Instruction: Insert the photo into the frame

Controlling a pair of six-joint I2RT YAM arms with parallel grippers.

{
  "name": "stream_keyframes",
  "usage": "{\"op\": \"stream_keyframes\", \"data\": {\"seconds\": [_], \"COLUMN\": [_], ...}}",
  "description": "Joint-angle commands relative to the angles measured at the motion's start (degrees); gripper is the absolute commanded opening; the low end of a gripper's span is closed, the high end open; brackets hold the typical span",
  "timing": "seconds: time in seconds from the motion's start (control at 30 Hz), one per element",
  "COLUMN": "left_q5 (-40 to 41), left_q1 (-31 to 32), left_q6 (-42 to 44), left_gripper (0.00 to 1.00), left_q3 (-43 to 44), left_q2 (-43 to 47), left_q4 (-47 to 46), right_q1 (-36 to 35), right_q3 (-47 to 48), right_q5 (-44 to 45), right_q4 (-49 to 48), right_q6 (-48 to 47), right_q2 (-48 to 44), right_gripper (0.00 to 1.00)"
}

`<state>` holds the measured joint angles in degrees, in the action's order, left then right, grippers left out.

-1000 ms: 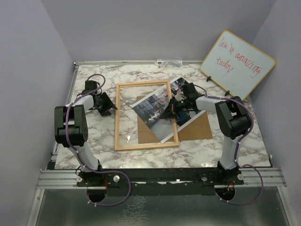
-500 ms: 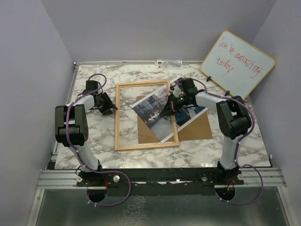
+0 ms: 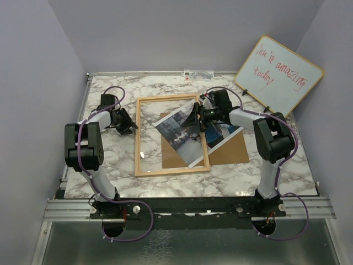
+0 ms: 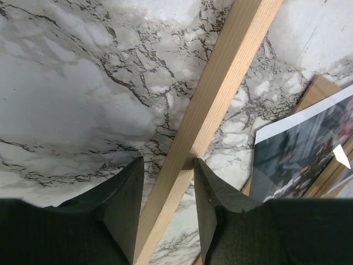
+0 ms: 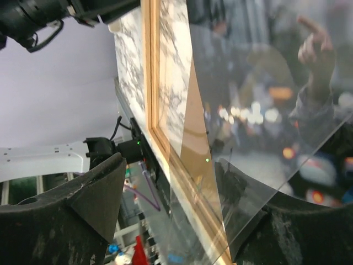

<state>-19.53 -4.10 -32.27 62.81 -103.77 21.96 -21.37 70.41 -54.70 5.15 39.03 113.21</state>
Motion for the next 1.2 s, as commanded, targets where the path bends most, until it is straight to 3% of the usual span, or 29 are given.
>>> {"op": "stream_keyframes", "data": {"seconds": [0.0,0.07,0.2,0.4,0.43,0.7,1.03,1.17], "left_q5": [3.01,2.88,2.83,3.62,3.88,4.76,4.47,4.56], "left_q1": [0.47,0.49,0.47,0.49,0.49,0.44,0.48,0.49], "left_q6": [1.77,1.77,1.60,1.20,1.16,1.42,1.42,1.42], "left_gripper": [0.41,0.41,0.41,0.39,0.37,0.27,0.19,0.15], "left_q3": [-0.32,-0.23,-0.14,-0.07,-0.05,0.04,-0.14,-0.13], "left_q2": [-3.17,-3.28,-3.46,-2.97,-2.79,-1.31,-1.88,-1.97], "left_q4": [1.05,1.06,1.03,1.07,1.07,1.07,0.98,0.98], "right_q1": [0.25,0.21,0.21,0.42,0.50,1.24,1.11,0.61], "right_q3": [-0.91,-0.30,-1.26,-5.44,-6.46,-11.52,-12.74,-12.92], "right_q5": [3.18,2.91,2.70,2.94,2.73,-0.83,-4.25,-5.48], "right_q4": [-12.93,-14.05,-17.58,-23.41,-24.98,-36.01,-48.58,-53.00], "right_q6": [3.36,4.15,6.48,10.19,11.07,20.50,33.34,33.17], "right_q2": [1.41,2.83,4.33,2.36,1.72,-1.93,0.05,0.06], "right_gripper": [0.70,0.67,0.49,0.03,0.01,0.01,0.01,0.01]}}
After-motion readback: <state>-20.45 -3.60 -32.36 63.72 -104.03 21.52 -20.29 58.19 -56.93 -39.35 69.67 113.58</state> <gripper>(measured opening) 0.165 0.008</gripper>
